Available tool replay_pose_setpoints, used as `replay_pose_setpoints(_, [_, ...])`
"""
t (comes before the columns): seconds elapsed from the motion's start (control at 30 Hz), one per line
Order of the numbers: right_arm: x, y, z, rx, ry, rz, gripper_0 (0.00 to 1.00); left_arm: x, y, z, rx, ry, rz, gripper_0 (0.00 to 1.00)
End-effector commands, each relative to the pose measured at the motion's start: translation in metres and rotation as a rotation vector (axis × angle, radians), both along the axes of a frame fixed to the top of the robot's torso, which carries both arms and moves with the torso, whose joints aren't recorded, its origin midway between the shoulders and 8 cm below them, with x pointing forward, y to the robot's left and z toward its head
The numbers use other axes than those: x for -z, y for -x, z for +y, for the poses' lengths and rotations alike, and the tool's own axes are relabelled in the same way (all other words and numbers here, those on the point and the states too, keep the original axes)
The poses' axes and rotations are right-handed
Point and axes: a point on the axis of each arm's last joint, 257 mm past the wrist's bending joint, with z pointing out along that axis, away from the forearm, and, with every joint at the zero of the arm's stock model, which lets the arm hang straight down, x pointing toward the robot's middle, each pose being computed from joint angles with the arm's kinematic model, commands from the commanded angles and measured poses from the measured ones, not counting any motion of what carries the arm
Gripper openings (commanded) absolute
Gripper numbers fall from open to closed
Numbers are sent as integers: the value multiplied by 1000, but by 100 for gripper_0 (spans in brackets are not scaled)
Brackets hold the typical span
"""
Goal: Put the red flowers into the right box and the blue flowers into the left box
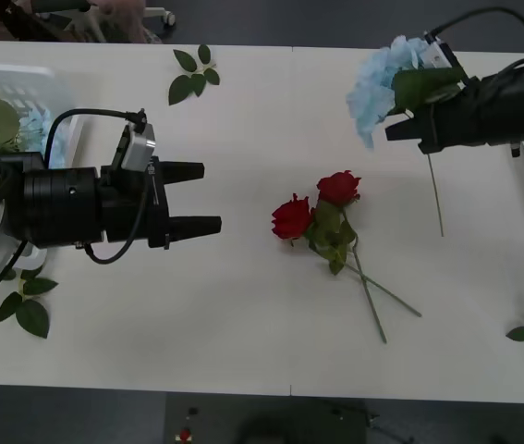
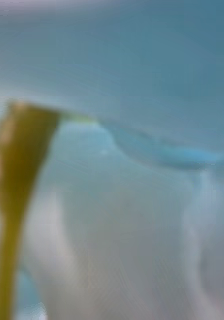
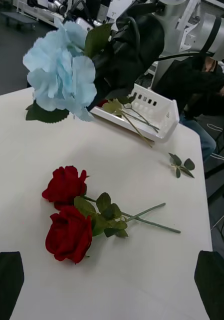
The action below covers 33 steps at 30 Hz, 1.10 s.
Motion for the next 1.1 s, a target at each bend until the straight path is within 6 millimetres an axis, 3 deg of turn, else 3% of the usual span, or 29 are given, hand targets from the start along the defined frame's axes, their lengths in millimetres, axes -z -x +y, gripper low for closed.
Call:
replay_pose_setpoints(0.03, [-71,5,43,-85,-99,-137,0,-10,8,-4,23,11,-34,100])
replay_pose_setpoints(0.2, [-129,9,90,-81,-373,-129,0,-11,7,-2,20,13,-36,100])
replay_pose_setpoints(0.33, [-149,4,115,-53,-464,-88,0,-22,9,-8,31,61,-30,100])
replay_pose_setpoints(0.5, [-145,-4,149,-4,-513,-7,0,-28,0,-26,12,140,-13,100])
replay_pose_setpoints(0.7, [-136,-12,188,31,-546,-2,0,-33,-29,-50,-7,238,44,100])
replay_pose_setpoints(0.87, [-138,-14,201,42,-577,-7,0,-36,-41,-54,-27,260,53,100])
replay_pose_setpoints(1.1, [-138,-16,200,48,-574,-5,0,-40,-56,-57,-37,223,25,100])
